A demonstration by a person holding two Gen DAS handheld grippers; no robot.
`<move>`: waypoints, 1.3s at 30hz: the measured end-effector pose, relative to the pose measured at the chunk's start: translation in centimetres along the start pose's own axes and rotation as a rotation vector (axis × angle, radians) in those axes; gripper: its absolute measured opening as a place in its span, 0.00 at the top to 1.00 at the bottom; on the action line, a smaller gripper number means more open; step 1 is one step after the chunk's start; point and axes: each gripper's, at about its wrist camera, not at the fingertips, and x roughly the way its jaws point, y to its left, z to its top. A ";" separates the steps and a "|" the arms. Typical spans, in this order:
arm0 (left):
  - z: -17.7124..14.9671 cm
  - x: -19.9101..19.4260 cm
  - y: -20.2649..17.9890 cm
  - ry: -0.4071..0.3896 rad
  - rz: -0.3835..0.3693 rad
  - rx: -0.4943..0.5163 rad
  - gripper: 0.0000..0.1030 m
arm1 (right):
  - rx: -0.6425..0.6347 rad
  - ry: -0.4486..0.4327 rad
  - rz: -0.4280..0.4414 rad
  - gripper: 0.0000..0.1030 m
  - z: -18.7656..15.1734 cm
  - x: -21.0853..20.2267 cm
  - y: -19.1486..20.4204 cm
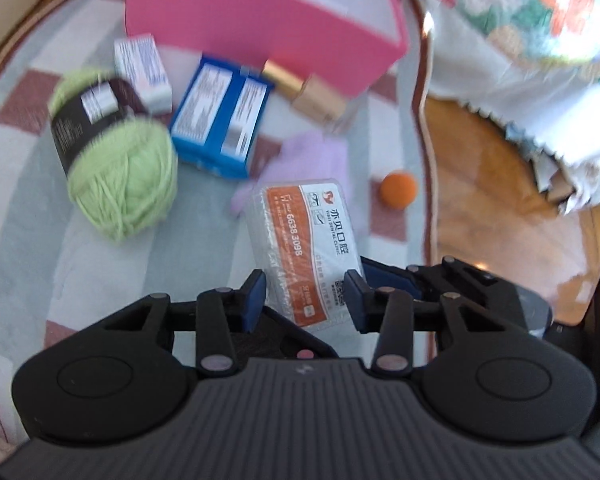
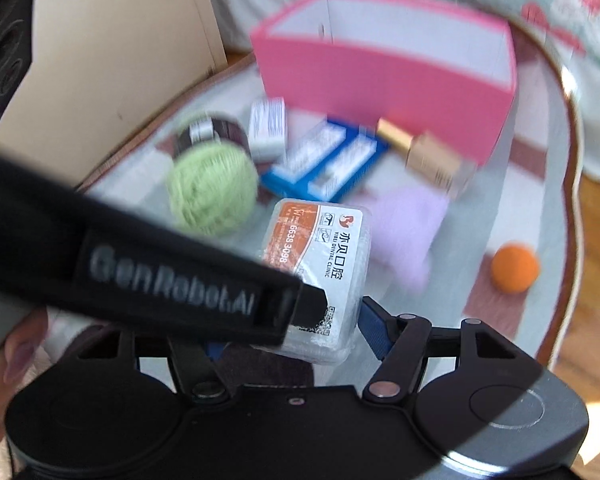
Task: Organize objects
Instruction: 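Lower the left tool onto the white-orange mask packet and close it, then carry the mask packet with the left tool into the pink box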
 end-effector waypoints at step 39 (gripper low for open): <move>23.9 0.7 -4.6 -0.203 0.030 0.035 0.57 | 0.040 -0.086 0.004 0.34 22.8 4.0 -10.5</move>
